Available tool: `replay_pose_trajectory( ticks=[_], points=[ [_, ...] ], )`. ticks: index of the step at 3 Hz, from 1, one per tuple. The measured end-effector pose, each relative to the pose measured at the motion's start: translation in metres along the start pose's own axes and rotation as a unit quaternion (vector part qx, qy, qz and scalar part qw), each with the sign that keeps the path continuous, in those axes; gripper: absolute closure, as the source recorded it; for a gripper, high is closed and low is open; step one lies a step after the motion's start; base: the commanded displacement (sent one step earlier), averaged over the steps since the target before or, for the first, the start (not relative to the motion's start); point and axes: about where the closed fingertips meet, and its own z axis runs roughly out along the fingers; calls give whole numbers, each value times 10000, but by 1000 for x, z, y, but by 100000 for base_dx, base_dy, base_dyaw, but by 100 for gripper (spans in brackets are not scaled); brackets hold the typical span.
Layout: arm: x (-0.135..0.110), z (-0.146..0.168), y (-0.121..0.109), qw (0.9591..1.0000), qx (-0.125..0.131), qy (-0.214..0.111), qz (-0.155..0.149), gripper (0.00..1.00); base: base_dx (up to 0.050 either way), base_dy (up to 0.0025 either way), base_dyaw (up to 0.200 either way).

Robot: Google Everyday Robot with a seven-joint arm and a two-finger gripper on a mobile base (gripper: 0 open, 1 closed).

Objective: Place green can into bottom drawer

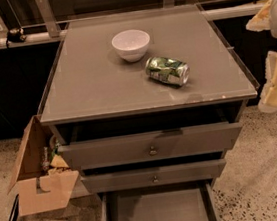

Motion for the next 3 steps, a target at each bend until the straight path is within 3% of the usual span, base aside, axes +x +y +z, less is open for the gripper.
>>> replay_pose_trajectory(
  ticks=[1,3],
  points=[
    [0,0,0,10000,0,-1,0,0,0,0,0],
    [-16,8,-17,9962,-69,-579,646,0,0,0,0]
  ],
)
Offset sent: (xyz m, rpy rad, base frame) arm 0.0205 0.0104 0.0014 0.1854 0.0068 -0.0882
